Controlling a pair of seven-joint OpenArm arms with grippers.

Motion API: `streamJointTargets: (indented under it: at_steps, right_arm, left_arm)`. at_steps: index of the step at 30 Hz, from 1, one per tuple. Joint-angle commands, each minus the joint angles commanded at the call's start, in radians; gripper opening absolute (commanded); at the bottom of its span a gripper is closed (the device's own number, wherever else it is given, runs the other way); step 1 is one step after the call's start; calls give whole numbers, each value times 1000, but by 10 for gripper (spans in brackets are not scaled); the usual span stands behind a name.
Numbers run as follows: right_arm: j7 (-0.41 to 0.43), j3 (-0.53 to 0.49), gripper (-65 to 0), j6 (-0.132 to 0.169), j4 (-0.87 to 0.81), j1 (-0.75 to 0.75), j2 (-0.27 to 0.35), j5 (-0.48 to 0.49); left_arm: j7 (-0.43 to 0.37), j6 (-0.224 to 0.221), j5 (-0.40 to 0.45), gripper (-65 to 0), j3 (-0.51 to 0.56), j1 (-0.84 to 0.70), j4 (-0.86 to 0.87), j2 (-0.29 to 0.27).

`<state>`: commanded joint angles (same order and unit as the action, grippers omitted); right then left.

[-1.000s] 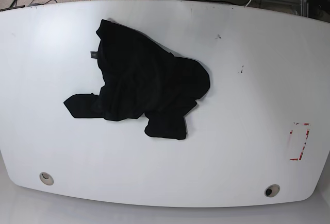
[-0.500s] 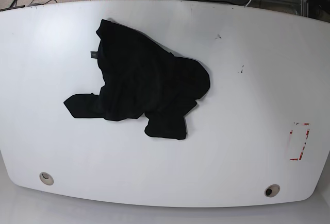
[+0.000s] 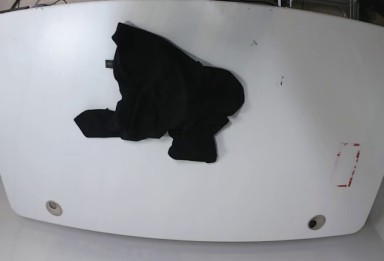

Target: Layout the t-shirt on the table in an organized manner, then fold the t-shirt properly

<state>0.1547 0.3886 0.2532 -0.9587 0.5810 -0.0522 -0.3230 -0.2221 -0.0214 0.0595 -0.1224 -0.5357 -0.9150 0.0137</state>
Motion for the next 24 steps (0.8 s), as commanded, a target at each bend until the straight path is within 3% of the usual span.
streamJointTargets:
  at_steps: [24]
  right_arm:
    - [-17,-24,-520,1,-93,4,-1,-1]
  left_arm:
    - [25,14,-7,-644,3,-45,10,10]
